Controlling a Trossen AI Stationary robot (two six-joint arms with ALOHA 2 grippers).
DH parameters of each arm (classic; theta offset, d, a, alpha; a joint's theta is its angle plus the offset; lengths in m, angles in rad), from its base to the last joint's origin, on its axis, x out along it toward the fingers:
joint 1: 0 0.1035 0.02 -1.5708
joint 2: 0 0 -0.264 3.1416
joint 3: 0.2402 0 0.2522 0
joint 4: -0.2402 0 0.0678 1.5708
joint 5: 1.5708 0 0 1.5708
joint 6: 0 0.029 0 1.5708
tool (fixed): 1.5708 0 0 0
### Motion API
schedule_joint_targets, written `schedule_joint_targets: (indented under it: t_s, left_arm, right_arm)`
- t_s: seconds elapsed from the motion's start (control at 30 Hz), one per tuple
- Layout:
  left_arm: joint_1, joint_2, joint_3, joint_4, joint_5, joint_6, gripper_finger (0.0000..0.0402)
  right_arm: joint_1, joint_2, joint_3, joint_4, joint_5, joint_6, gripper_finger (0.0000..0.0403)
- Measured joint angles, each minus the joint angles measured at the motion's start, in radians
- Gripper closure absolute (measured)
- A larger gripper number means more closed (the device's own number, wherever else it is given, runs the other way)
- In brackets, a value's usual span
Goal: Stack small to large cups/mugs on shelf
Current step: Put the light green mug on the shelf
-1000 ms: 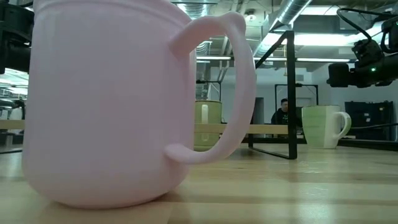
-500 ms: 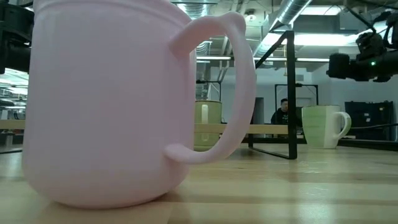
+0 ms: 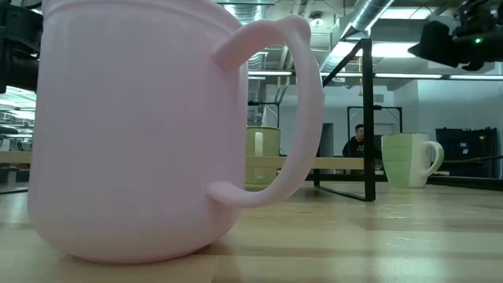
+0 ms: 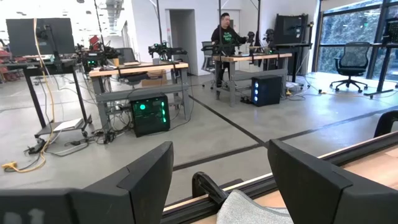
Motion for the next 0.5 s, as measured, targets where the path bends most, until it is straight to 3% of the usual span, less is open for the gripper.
schedule_joint_targets:
  t_s: [0.5]
  left_arm:
    - [0.000,0.000,0.000,0.000,0.000,0.000,0.0148]
  right_arm:
    - [0.104,0.000,0.000,-0.019,0.001,0.001,0.0173]
